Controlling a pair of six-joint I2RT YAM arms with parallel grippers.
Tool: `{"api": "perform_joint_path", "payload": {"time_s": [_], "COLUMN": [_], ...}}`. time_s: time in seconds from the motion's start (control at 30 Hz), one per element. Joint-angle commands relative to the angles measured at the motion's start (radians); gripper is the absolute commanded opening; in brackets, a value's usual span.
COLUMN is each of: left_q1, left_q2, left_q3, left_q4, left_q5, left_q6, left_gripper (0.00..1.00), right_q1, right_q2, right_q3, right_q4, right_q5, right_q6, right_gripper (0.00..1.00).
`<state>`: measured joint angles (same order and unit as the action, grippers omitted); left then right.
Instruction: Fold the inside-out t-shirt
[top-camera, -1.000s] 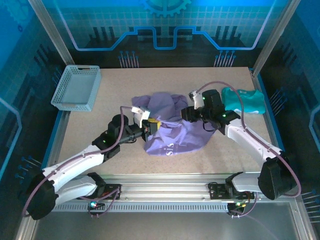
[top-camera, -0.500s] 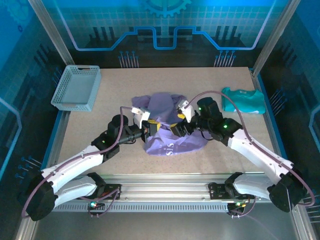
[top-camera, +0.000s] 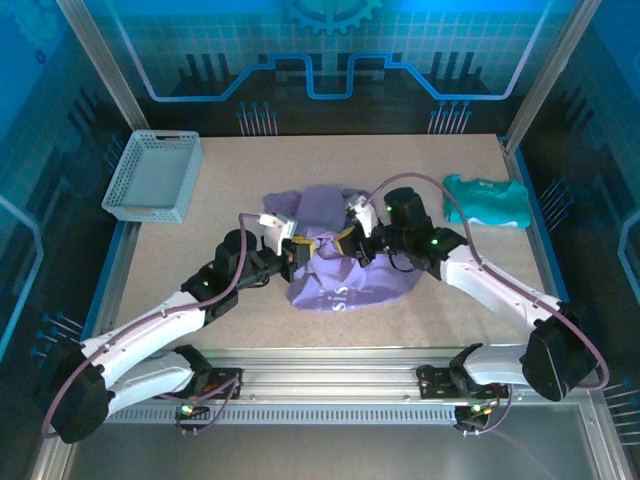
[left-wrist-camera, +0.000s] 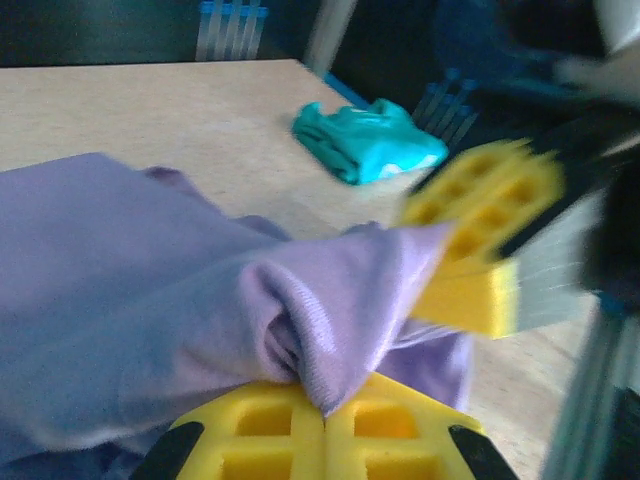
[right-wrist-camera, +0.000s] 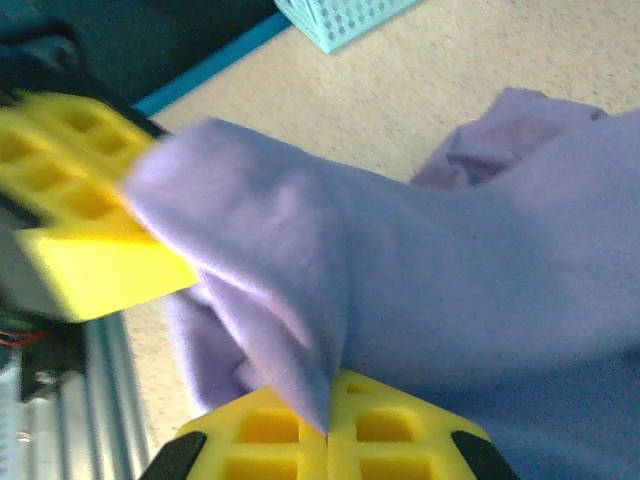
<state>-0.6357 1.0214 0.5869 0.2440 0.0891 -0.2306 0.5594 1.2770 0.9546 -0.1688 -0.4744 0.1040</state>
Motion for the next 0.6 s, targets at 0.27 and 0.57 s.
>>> {"api": "perform_joint_path", "payload": {"time_s": [0.27, 0.57], "left_q1": [-0.008, -0.014], "left_q2": [-0.031, -0.177], "left_q3": [0.045, 0.047], "left_q4": [-0.23, -0.303], "left_q5": [-0.259, -0.064], "left_q6": [0.018, -0.027], "left_gripper": [0.3, 0.39], "right_q1": [-0.027, -0.062], "right_q2": [-0.023, 0.011], "right_q3": [-0.018, 0.002], "right_q4": [0.221, 0.191], "right_q5": [-0.254, -0.241], "right_q6": [0.301, 0.312], "right_gripper": [0.0, 0.0]}}
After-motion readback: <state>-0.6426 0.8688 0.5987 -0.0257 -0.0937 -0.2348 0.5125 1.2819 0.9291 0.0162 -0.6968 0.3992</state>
